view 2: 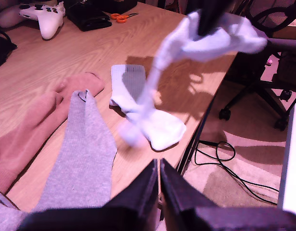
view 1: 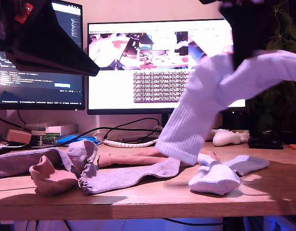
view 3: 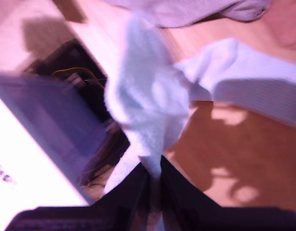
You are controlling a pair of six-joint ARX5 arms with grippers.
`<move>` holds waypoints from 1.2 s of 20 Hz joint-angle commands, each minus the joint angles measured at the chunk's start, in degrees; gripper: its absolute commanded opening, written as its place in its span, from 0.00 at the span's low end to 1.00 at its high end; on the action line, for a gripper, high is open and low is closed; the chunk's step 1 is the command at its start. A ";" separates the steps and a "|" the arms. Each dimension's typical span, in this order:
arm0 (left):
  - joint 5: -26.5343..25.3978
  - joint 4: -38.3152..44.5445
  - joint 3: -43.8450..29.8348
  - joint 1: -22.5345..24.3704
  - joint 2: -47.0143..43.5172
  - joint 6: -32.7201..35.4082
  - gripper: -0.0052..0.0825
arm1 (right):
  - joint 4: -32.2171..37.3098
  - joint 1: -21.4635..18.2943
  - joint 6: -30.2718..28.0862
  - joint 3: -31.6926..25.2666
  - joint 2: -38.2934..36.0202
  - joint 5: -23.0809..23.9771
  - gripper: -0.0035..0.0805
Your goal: Pair up the socks based on colour and pattern, by placing them on top of one another
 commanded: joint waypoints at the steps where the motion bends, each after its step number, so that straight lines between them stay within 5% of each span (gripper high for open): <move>1: 0.02 0.46 -1.14 -0.20 0.55 -0.02 0.03 | 0.07 0.04 3.45 -0.07 -0.46 -0.48 0.03; 4: 0.02 0.44 -1.14 -0.20 0.55 -0.02 0.03 | -0.11 0.76 8.59 -0.07 -0.55 -0.39 0.03; 8: 0.00 -0.02 -1.14 -0.20 0.55 1.97 0.03 | 0.94 1.03 8.44 -0.09 -2.08 4.11 0.03; 12: 0.00 0.00 -1.14 -0.17 0.55 2.56 0.03 | 13.25 1.03 13.07 -1.42 -7.76 10.86 0.03; 18: 0.00 -1.33 -1.14 -0.20 0.52 2.56 0.03 | 31.26 4.11 13.94 -14.62 -22.69 17.38 0.03; 24: 0.02 -1.27 -1.14 -0.20 0.52 2.54 0.03 | 37.07 6.23 14.93 -23.76 -33.94 22.75 0.03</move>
